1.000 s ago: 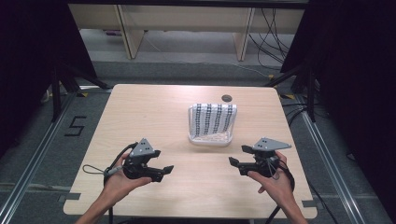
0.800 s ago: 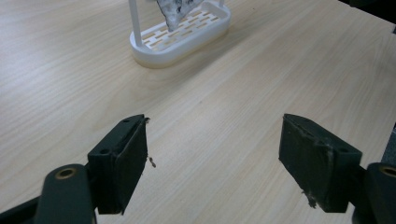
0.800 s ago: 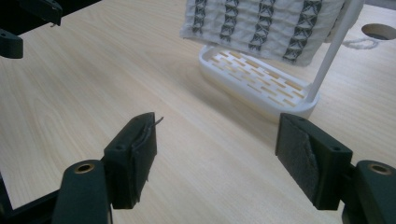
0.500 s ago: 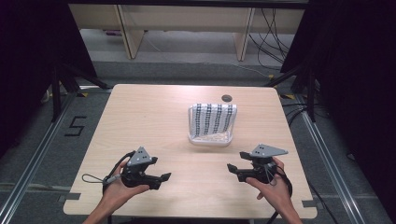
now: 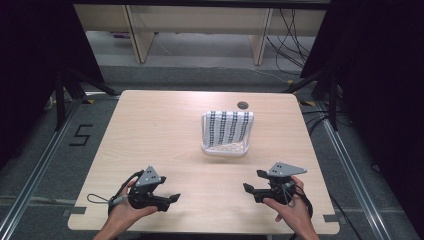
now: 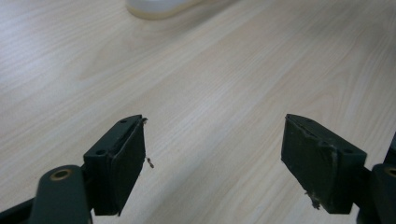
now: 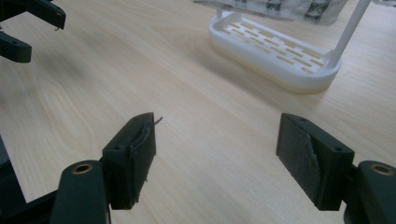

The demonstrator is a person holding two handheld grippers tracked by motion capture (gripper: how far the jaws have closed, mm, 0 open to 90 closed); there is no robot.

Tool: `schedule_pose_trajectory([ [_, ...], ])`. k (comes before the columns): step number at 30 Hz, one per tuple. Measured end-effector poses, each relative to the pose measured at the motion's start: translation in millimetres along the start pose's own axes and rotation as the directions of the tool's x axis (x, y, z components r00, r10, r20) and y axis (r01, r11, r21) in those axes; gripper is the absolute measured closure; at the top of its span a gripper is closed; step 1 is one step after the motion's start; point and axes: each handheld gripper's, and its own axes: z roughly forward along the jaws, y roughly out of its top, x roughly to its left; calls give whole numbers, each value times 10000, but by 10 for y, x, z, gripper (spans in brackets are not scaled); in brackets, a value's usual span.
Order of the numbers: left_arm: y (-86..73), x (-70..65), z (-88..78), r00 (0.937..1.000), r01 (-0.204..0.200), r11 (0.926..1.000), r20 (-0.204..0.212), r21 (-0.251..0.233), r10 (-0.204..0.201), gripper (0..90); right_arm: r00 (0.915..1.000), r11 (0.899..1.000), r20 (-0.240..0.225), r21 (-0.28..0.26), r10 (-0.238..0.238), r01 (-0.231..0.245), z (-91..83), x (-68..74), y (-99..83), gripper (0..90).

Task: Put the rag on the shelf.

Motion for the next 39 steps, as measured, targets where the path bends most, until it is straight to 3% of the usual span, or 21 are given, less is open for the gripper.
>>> schedule_pose_trajectory([
  [1, -21, -18, 17, 9999, 161, 9998, -31, -106, -161, 215, 9997, 9996, -68, 126, 251, -250, -11, 24, -20, 293],
  [2, -39, -12, 17, 10000, 35, 10000, -12, 0, -35, 215, 9998, 9998, -73, 87, 186, -185, -11, 22, -38, 290],
  [4, -72, -32, 27, 9998, 179, 9998, -50, 3, -179, 215, 9991, 9993, -272, 165, 334, -330, -15, 29, -75, 281],
  [7, -118, -20, 31, 9997, -141, 9996, -200, 228, 146, 215, 9998, 9997, -113, 183, 183, -181, -30, 9, -125, 268],
  [9, -156, -13, 51, 9996, -149, 9997, -255, 214, 155, 215, 9994, 9990, -42, 286, 338, -336, -36, 26, -162, 263],
  [10, -175, -24, 58, 9998, 36, 9997, -184, 250, -31, 215, 9993, 9989, -77, 285, 371, -368, -34, 26, -178, 258],
  [12, -204, -13, 69, 9998, -59, 9989, -167, 460, 67, 214, 9987, 9981, 44, 373, 498, -499, -37, 31, -209, 243],
  [14, -223, -24, 88, 9998, 16, 9991, -196, 424, -8, 214, 9994, 9987, 118, 380, 332, -336, -25, 14, -243, 236],
  [17, -232, -29, 100, 9995, -191, 9978, -234, 632, 206, 214, 9985, 9964, 19, 648, 552, -552, -10, 44, -284, 233],
  [18, -233, -34, 108, 9994, -278, 9974, -206, 663, 292, 214, 9997, 9981, 57, 582, 218, -221, -3, 25, -294, 231],
  [19, -232, -32, 110, 9988, -394, 9965, -248, 739, 414, 213, 9990, 9965, 35, 710, 434, -436, 0, 38, -303, 228],
  [20, -239, -49, 121, 9996, -176, 9973, -205, 715, 192, 213, 9994, 9968, 61, 726, 336, -340, 6, 38, -312, 226],
  [23, -240, -45, 129, 9990, -381, 9967, -193, 721, 395, 213, 9984, 9942, -114, 926, 562, -549, 23, 66, -339, 227],
  [26, -240, -52, 131, 9997, -215, 9980, -122, 603, 223, 213, 9980, 9940, -278, 958, 564, -535, 31, 60, -347, 226],
  [29, -239, -45, 120, 9997, -194, 9978, -146, 628, 204, 213, 9990, 9949, 27, 909, 437, -437, 21, 53, -346, 228],
  [30, -241, -53, 127, 9998, -70, 9986, -159, 523, 79, 213, 9990, 9950, 25, 896, 438, -439, 21, 53, -346, 230],
  [34, -235, -29, 115, 9990, -354, 9971, -236, 677, 371, 213, 9988, 9948, -83, 899, 478, -468, 23, 59, -344, 232],
  [39, -236, -35, 113, 9997, -189, 9979, -166, 612, 199, 213, 9990, 9952, -21, 878, 437, -433, 21, 64, -341, 232],
])
